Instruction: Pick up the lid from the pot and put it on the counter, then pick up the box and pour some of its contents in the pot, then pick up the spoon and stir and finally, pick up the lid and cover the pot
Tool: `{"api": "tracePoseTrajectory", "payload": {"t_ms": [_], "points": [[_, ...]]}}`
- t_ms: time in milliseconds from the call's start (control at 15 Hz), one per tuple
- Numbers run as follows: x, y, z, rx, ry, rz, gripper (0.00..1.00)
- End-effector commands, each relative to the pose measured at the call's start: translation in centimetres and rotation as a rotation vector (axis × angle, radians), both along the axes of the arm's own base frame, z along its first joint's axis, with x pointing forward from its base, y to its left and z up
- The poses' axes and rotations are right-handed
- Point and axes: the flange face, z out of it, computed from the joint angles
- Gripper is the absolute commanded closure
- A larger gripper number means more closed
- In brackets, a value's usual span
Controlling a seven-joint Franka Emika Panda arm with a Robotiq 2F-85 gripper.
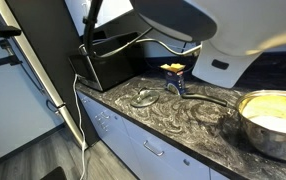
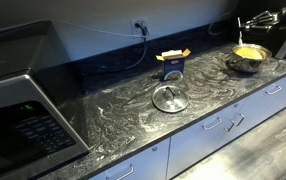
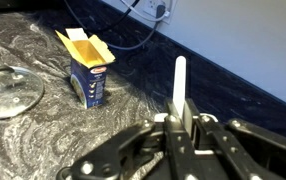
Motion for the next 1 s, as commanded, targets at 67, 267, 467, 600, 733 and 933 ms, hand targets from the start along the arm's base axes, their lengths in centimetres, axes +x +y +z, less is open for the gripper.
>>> {"api": "tracePoseTrajectory", "payload": {"t_ms": [67, 267, 467, 600, 733, 933], "points": [[1.2, 4.2, 1.4, -0.113, 0.007, 0.141, 0.97], [2.8, 7.5, 1.4, -0.209, 0.036, 0.231, 0.97], [4.5, 10.9, 1.1, -0.312, 0.058, 0.292, 0.97], [5.5, 13.2, 0.7, -0.413, 0.076, 0.327, 0.97], [6.4, 15.4, -0.4, -0.53, 0.107, 0.355, 0.97], [7.5, 18.0, -2.8, -0.699, 0.156, 0.387, 0.97]]}}
